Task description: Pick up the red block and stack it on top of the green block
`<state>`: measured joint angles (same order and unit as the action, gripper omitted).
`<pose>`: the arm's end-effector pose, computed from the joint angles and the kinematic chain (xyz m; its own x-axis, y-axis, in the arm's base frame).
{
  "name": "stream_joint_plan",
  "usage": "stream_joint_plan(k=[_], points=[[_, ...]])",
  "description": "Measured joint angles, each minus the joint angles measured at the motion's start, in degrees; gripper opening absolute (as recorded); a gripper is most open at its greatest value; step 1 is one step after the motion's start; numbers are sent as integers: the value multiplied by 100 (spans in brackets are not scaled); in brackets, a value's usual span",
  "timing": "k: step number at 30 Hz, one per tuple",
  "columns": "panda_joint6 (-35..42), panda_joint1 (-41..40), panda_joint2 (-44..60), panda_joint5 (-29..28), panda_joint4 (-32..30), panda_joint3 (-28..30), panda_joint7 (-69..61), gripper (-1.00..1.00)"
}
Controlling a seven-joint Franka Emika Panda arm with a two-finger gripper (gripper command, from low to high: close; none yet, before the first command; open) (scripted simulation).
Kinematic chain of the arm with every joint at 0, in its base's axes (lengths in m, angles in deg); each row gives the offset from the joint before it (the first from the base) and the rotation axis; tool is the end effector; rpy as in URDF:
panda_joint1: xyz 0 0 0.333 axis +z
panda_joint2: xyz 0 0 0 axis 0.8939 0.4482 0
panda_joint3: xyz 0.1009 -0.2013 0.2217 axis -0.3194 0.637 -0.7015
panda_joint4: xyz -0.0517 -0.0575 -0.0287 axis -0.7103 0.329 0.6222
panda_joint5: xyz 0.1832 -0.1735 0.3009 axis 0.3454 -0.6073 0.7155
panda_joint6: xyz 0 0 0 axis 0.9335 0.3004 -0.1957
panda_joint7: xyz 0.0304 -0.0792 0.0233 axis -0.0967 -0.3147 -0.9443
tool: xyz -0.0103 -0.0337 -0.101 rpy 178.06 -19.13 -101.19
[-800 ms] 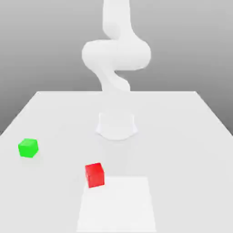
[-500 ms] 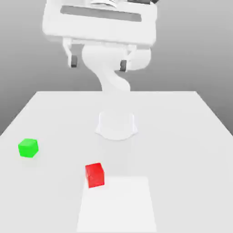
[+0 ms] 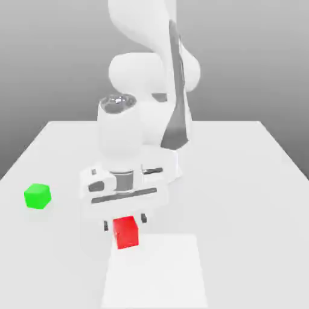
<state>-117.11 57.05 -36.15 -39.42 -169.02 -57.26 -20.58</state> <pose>0.3226 -0.0680 0.1476 0.8877 -0.4604 0.0012 -0.4604 -0.8877 0.0009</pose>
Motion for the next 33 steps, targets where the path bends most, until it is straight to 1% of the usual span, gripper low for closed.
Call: stream_joint_plan(k=[7,9,12,15,19,33], points=[[-23,-52,35,-3,3,-52,4,-100],[236,44,-268,-256,-39,110,195,-100],[733,-5,-855,-684,-122,183,500,-100],[1247,-93,-1456,-887,-212,166,636,-100],[1518,-600,-1663,-1006,-143,412,1432,-100],[2083,-2883,-1850,-1366,270,1413,4826,-100]])
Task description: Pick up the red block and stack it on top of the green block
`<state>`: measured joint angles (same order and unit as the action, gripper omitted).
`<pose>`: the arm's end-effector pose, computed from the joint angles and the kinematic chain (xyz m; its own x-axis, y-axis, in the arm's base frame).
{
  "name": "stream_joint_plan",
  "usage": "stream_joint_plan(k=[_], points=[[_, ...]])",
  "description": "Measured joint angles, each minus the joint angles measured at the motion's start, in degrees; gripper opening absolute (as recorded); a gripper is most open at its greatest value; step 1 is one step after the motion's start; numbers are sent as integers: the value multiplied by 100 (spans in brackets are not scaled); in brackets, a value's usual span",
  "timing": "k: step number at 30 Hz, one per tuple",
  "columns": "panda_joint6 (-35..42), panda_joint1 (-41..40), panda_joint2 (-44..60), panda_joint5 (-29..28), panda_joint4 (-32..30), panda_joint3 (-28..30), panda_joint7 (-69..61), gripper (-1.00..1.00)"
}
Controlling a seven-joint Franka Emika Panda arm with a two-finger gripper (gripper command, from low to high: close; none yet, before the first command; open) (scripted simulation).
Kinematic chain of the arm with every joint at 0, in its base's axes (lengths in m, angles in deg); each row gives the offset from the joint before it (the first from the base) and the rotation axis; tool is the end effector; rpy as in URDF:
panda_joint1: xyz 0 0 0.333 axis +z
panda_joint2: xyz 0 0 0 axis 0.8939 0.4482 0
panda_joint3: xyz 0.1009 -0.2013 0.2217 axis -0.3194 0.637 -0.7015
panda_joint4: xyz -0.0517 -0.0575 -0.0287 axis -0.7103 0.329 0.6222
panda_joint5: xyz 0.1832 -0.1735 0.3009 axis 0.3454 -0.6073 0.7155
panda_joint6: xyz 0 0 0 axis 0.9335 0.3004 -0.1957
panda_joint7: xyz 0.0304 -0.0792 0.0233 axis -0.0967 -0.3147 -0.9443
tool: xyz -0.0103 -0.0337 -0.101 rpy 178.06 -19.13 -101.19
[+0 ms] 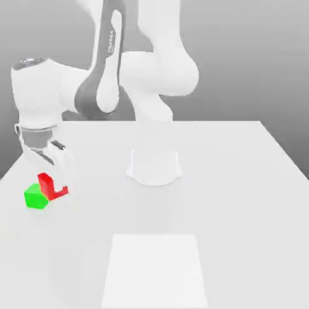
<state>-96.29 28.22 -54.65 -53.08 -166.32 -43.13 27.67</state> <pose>0.2236 -0.2787 0.2373 -0.2657 -0.9641 -0.0003 -0.9641 0.2657 -0.0021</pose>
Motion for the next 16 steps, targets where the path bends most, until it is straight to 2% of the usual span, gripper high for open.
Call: stream_joint_plan(k=[6,9,12,13,16], points=[[121,-886,34,-90,167,403,1305,-100],[-382,-863,589,324,196,429,1119,-100],[-959,-950,1238,1061,225,157,609,-100],[-1071,-999,1367,1234,233,75,488,100],[-1071,-999,1367,1234,233,75,488,100]])
